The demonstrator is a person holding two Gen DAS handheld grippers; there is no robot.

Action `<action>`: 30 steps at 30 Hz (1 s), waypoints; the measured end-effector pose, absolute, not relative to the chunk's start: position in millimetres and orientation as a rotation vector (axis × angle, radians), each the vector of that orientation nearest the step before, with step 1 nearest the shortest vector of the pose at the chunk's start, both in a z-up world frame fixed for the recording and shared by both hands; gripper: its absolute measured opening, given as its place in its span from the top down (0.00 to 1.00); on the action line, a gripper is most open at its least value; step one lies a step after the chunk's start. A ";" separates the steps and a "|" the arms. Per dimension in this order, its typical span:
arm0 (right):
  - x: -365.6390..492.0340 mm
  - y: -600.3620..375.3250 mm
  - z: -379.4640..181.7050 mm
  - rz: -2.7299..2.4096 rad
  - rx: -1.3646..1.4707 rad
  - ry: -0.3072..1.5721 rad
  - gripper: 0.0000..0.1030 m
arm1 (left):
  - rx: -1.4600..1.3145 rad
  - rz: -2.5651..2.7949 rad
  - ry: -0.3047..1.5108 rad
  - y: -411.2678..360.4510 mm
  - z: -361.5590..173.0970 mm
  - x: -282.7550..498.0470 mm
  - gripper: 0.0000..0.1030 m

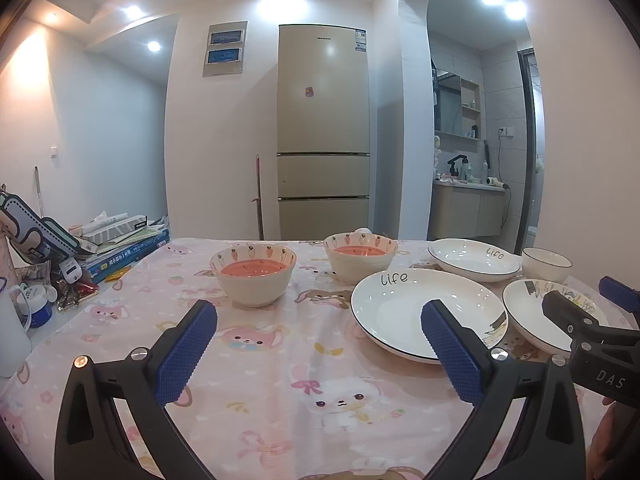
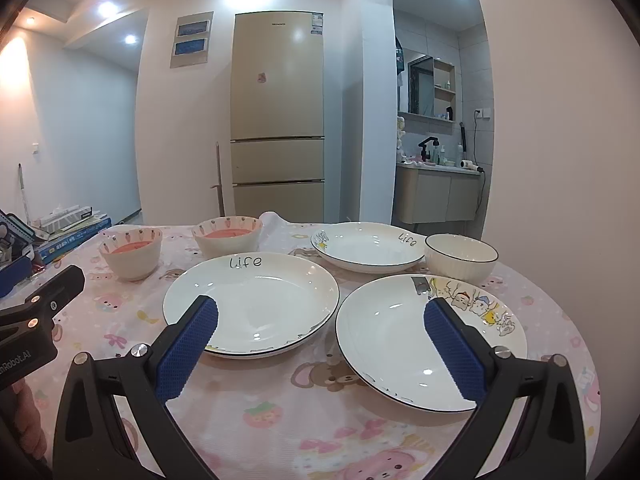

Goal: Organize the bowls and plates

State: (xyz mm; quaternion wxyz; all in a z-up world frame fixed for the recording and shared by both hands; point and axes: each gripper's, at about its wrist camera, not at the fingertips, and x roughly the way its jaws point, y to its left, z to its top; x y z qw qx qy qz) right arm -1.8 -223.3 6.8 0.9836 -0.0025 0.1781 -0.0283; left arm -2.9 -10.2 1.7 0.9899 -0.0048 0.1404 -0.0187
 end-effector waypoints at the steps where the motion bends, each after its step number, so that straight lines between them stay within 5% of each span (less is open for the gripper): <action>1: -3.0 -224.1 7.9 -0.058 -0.005 0.355 0.00 | -0.009 -0.041 0.281 -12.2 1.8 -3.5 0.00; 30: -15.9 -226.7 13.9 -0.035 0.010 0.314 0.00 | -0.003 -0.034 0.282 -5.5 0.8 -0.4 0.00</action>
